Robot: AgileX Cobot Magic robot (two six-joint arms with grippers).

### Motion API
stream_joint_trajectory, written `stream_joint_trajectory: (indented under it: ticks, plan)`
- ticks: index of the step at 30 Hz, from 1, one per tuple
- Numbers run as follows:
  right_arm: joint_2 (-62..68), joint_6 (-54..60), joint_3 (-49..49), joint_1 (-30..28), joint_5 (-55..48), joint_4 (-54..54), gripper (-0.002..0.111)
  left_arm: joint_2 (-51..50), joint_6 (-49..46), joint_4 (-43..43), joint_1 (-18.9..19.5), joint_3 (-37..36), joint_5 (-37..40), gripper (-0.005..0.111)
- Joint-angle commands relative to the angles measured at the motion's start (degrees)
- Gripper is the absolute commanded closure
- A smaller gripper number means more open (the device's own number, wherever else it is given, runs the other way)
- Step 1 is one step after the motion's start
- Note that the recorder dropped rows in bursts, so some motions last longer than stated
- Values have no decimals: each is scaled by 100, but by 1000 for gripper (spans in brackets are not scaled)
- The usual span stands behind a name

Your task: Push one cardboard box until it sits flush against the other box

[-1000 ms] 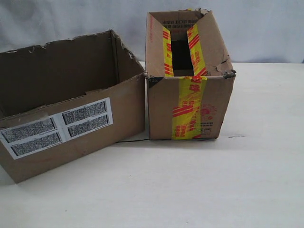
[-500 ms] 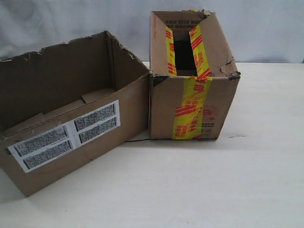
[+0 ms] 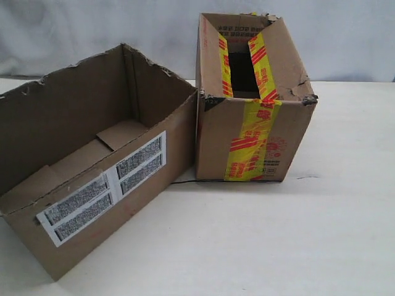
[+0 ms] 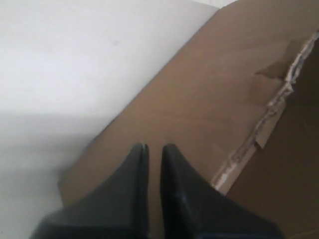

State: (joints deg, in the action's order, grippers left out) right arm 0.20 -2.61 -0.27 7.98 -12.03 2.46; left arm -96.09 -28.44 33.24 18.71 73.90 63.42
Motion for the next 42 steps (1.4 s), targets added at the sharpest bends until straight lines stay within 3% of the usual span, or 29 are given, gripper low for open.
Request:
stream_joint_trajectory:
  ticks: [1,8,16,19,22,26,29,32,37,42]
  plan:
    - [-20,50,27,18,-6,-8,108,464,32,8,-15,-657,93,107]
    - [-20,50,27,18,-6,-8,108,1114,13,78,-112,-1569,-107,107]
    - [-20,50,27,18,-6,-8,108,1999,268,-126,-1341,-1953,-550,107]
    - [-20,50,27,18,-6,-8,108,2195,314,-262,-1355,-1953,-721,107]
    - [-20,50,27,18,-6,-8,108,3400,177,-262,-1540,-1953,-1105,107]
    - [-20,50,27,18,-6,-8,108,5076,34,231,-2407,-2022,-564,107]
    - [-20,50,27,18,-6,-8,108,5966,-18,484,-3213,-2913,-542,107]
    - [-20,50,27,18,-6,-8,108,6323,-203,856,-3569,-3593,-539,107]
    - [-20,50,27,18,-6,-8,108,6614,-486,1169,-3902,-4064,-331,107]
    - [-20,50,27,18,-6,-8,108,6591,-486,925,-3907,-4532,-333,107]
